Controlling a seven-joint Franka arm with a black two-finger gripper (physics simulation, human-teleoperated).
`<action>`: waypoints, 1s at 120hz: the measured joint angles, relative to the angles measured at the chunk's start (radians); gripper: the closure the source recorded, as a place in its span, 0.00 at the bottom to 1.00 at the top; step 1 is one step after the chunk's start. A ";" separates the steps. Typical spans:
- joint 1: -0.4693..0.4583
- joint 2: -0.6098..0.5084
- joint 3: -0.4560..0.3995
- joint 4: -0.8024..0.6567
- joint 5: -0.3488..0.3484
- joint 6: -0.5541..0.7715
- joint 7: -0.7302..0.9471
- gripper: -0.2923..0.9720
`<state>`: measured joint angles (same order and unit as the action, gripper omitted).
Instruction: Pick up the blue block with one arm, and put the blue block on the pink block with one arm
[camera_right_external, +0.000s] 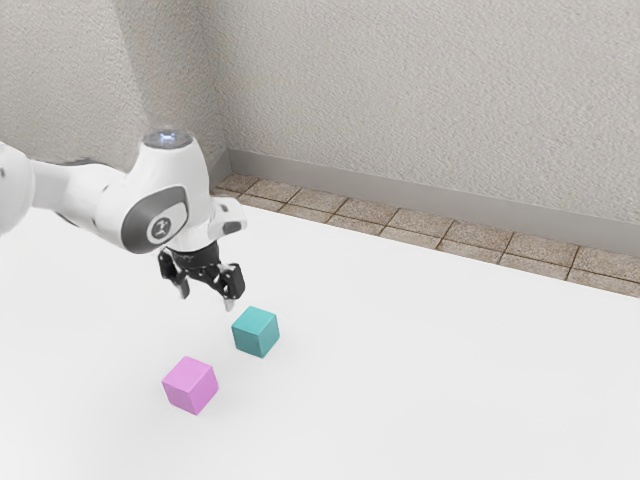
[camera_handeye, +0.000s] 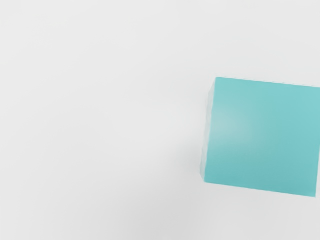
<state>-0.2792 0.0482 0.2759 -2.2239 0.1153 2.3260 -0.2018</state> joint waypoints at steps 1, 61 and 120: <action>0.001 0.002 0.000 0.001 -0.002 0.006 0.002 0.25; -0.076 0.089 -0.001 0.040 -0.162 0.063 0.153 0.25; -0.064 0.152 -0.003 0.031 -0.205 0.107 0.321 0.25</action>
<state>-0.3433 0.1997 0.2733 -2.1927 -0.0898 2.4334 0.1196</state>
